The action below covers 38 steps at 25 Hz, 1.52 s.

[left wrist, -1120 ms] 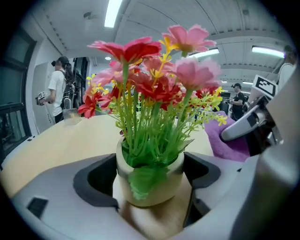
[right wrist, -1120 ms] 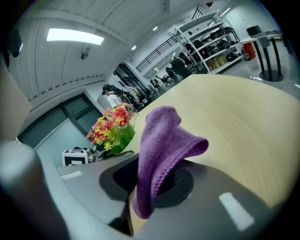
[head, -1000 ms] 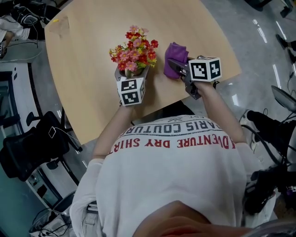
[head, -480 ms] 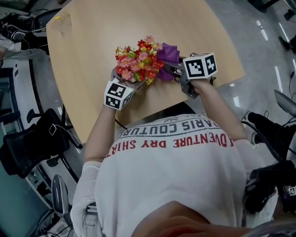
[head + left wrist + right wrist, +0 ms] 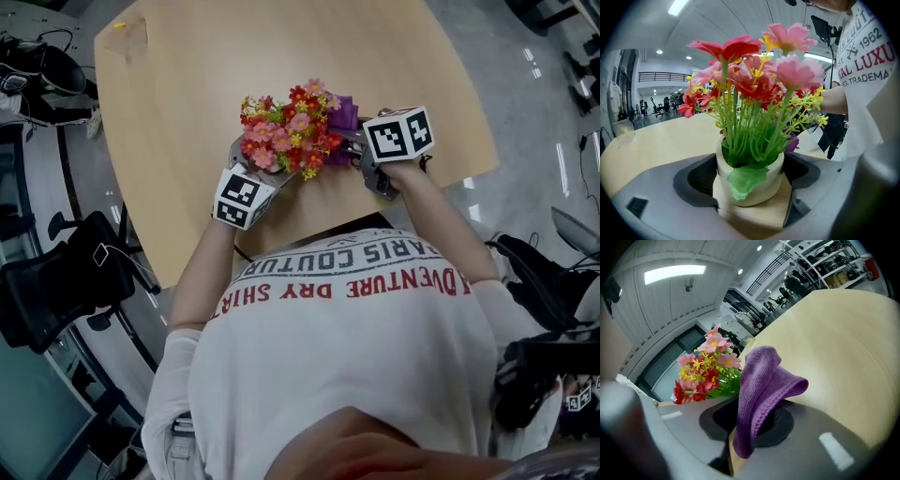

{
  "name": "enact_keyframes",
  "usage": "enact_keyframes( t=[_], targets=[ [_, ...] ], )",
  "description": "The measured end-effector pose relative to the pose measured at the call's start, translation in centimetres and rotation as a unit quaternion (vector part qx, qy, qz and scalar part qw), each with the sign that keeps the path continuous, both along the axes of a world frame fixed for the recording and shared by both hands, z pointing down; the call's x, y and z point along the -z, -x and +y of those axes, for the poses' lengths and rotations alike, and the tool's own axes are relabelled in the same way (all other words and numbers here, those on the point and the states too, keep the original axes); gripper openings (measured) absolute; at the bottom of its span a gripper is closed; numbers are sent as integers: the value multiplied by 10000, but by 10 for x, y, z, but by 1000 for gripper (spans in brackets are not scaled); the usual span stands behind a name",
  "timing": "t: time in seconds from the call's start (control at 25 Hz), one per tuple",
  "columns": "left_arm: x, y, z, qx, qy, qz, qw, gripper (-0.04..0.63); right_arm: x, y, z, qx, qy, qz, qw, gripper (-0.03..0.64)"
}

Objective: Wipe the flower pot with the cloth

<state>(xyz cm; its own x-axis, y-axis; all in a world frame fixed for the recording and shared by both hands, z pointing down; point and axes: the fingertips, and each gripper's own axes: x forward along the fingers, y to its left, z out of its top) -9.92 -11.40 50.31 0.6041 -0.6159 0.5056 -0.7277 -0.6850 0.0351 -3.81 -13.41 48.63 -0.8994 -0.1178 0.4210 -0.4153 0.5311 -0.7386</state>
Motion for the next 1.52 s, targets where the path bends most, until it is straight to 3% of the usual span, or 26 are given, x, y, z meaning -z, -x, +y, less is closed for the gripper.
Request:
enact_keyframes(
  t=[0.2,0.4,0.56,0.8,0.92,1.16,1.32,1.52],
  targets=[
    [3,1,5,27,-88,126,9999,451,-14,3,-2,248,-359,721,9964,44],
    [3,-2,-1,14,-126,131,9998,451,-39,-1,-13,402,-326,1185,9916,44],
    [4,-2,9,-26,-130,147,9998,451,-46,-3,-8,587,-559,1655,9829,44],
    [-3,0,-4,57,-171,43,9998,451,-54,-4,-24,462,-315,1428,9882,44],
    [-2,2,-2,334,-251,-48,9991,453,-46,-11,-25,141,-298,1231,9918,44],
    [5,12,12,1152,-79,325,9928,453,-25,-34,-19,-621,-467,884,9930,44],
    [5,20,17,1950,-119,50,9807,453,-17,-48,-6,-973,-522,759,9910,44],
    [-3,16,21,2593,-5,-108,9657,453,-8,-58,15,-1104,-584,664,9900,44]
  ],
)
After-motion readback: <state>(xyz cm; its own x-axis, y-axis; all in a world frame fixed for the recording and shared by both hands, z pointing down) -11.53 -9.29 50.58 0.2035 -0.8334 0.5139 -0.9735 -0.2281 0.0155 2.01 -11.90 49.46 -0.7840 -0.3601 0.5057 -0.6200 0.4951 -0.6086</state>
